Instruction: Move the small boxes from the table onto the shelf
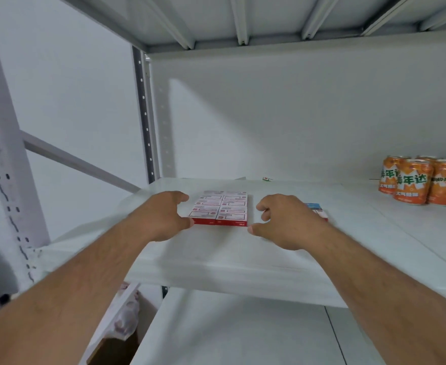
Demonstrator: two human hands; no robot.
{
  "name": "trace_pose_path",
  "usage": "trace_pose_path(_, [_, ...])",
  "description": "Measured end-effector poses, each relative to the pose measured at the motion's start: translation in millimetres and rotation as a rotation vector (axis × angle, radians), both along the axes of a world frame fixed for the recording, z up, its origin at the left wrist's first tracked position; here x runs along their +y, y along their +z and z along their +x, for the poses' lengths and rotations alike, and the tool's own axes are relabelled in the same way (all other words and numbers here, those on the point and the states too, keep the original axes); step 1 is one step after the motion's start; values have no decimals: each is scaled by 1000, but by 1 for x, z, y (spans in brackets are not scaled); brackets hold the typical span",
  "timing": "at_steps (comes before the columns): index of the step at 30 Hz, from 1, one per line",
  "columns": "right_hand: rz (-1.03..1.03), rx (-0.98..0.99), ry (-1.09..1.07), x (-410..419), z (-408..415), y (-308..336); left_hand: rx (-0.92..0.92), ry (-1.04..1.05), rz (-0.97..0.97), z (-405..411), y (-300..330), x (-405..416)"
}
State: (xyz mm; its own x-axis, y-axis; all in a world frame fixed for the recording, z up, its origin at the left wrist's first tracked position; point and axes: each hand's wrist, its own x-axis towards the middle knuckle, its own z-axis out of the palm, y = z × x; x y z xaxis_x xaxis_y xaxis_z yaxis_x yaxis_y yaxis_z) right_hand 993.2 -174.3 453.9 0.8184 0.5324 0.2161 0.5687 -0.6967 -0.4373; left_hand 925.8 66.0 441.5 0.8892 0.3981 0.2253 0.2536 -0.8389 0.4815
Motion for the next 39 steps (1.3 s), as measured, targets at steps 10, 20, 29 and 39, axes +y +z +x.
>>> trace_pose_path(10, [-97,-40,-196,55,2,-15,102,-170,156,31,-8,40])
trace_pose_path(20, [-194,-70,-176,67,34,-25,108,-236,200,48,-10,39])
trace_pose_path(29, [-169,-103,-168,68,44,-31,72,-235,210,52,-16,40])
trace_pose_path(39, [-169,-122,-168,70,53,-37,74,-234,221,54,-16,38])
